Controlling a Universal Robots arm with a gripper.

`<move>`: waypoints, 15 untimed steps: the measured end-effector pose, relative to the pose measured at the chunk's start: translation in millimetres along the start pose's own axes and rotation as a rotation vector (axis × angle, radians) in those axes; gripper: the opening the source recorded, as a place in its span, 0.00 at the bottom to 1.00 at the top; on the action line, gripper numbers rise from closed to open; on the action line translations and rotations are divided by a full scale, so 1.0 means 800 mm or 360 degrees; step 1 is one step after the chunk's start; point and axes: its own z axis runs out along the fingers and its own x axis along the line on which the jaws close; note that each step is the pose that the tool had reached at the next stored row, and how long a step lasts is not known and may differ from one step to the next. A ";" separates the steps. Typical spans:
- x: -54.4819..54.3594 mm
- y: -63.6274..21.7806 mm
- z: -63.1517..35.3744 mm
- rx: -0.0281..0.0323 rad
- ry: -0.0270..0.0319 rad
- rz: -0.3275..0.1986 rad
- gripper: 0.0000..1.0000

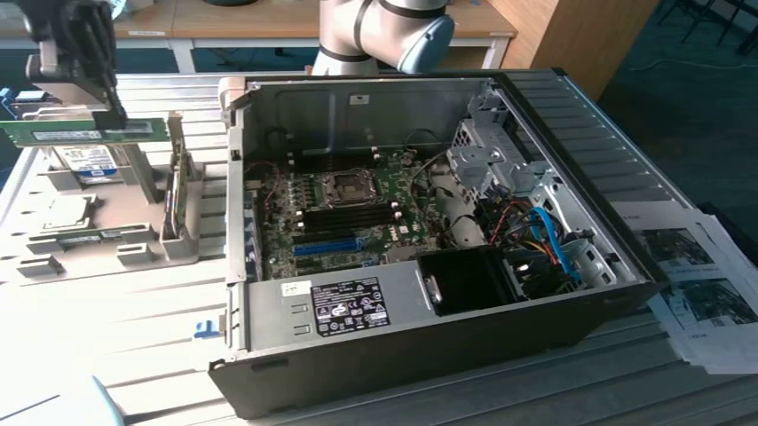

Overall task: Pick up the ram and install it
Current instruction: 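Pick up the ram and move it above insertion slot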

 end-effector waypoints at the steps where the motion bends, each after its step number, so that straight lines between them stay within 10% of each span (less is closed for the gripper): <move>1: 0.000 -0.003 0.000 -0.00002 0.00001 0.0000 0.12; 15: -0.001 -0.047 -0.001 0.00000 0.00000 0.0000 0.12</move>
